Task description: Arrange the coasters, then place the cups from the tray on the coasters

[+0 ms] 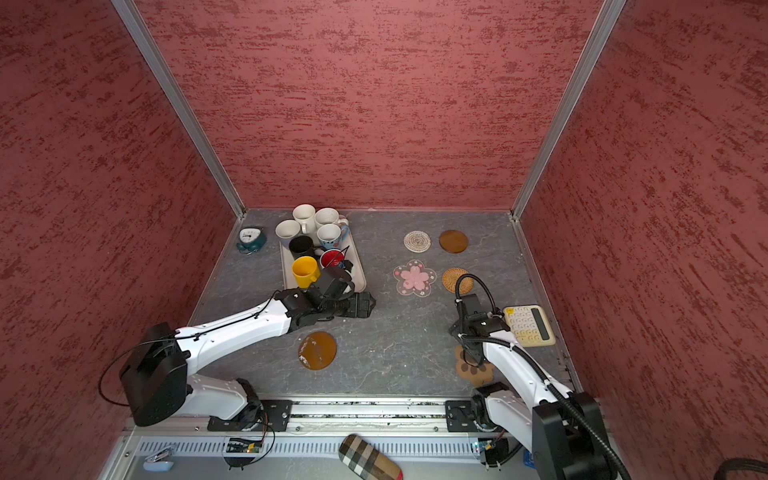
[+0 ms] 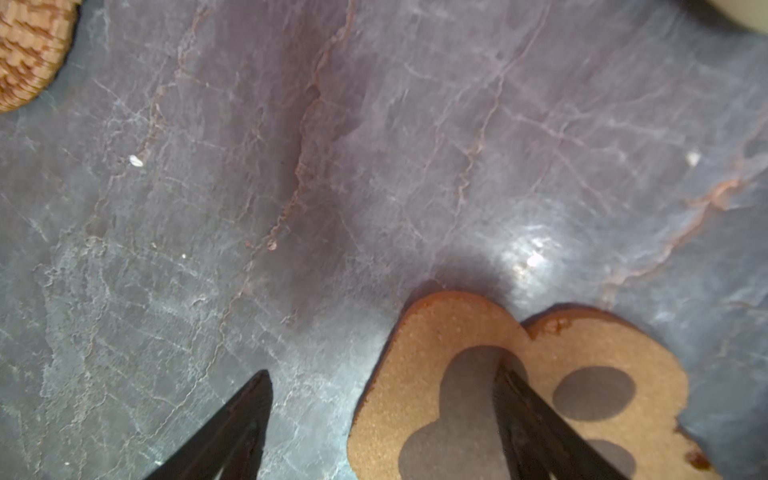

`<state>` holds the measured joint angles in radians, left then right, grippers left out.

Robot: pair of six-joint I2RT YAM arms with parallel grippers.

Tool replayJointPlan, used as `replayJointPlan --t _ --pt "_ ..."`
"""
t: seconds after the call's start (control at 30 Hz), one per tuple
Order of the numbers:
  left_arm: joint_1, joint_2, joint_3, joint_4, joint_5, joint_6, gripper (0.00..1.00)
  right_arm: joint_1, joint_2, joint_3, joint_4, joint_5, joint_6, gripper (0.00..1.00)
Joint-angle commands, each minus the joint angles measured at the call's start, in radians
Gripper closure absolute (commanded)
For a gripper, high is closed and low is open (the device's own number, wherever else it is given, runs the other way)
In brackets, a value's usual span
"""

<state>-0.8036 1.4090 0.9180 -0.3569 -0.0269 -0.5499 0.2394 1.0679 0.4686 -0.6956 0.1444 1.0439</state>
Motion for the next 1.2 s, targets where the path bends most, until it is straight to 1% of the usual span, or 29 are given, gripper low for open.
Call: replayJointPlan --t 0.0,0.3,0.73,0.93,0.97,1.17 --pt "-0.005 0.011 -0.01 0.009 -0.007 -0.006 0.0 0.015 0.074 -0.067 0.303 -0.157 0.038 0.17" --pt "-0.004 0.007 -0.011 -0.011 -0.025 -0.007 0.01 0.015 0.21 0.042 0.421 -0.194 -0.006 0.19" --pt "-0.002 0.036 0.014 -0.026 -0.039 -0.001 0.0 0.014 0.348 0.215 0.444 -0.171 -0.075 0.19" --pt "0.003 0.046 0.031 -0.042 -0.05 0.005 0.01 0.014 0.38 0.281 0.448 -0.161 -0.102 0.19" --pt "0.003 0.047 0.032 -0.043 -0.051 0.007 0.01 0.015 0.413 0.291 0.449 -0.161 -0.106 0.19" --pt "0.011 0.052 0.036 -0.048 -0.055 0.008 0.0 0.014 0.476 0.355 0.455 -0.17 -0.141 0.19"
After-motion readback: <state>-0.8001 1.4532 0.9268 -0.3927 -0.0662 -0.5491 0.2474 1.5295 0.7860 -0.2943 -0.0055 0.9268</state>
